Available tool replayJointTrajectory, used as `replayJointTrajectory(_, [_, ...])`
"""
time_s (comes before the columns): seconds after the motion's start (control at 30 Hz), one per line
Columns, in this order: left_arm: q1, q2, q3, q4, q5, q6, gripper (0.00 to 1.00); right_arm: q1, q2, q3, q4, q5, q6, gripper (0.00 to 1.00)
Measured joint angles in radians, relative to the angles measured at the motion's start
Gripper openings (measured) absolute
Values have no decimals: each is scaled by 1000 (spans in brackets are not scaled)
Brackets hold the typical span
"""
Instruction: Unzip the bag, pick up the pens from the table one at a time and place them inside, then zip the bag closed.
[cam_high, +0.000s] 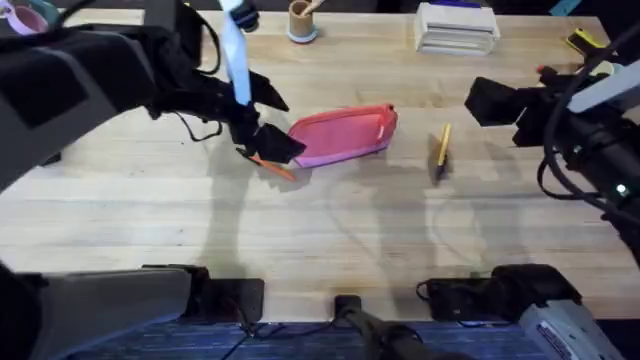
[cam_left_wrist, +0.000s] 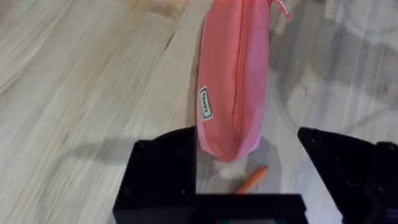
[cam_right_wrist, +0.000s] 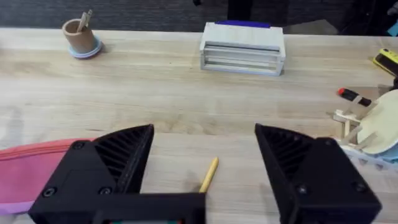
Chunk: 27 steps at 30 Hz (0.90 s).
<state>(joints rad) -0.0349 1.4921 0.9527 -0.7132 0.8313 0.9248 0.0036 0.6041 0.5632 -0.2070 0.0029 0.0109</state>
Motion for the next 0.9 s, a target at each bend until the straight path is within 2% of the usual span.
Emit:
replayJointTrajectory(0.27, [-79, 82, 0, 49, 15, 16, 994, 0, 0, 0, 0, 0, 0, 997])
replayJointTrajectory(0.4, [-79, 103, 0, 55, 14, 18, 995, 0, 0, 0, 0, 0, 0, 998])
replayJointTrajectory(0.6, [-79, 106, 0, 56, 9, 19, 910, 0, 0, 0, 0, 0, 0, 997])
replayJointTrajectory(0.7, [-79, 106, 0, 56, 8, 20, 766, 0, 0, 0, 0, 0, 0, 998])
replayJointTrajectory(0.83, [-79, 106, 0, 63, 0, 22, 435, 0, 0, 0, 0, 0, 0, 997])
replayJointTrajectory(0.9, [-79, 106, 0, 66, -7, 23, 311, 0, 0, 0, -2, 0, 0, 997])
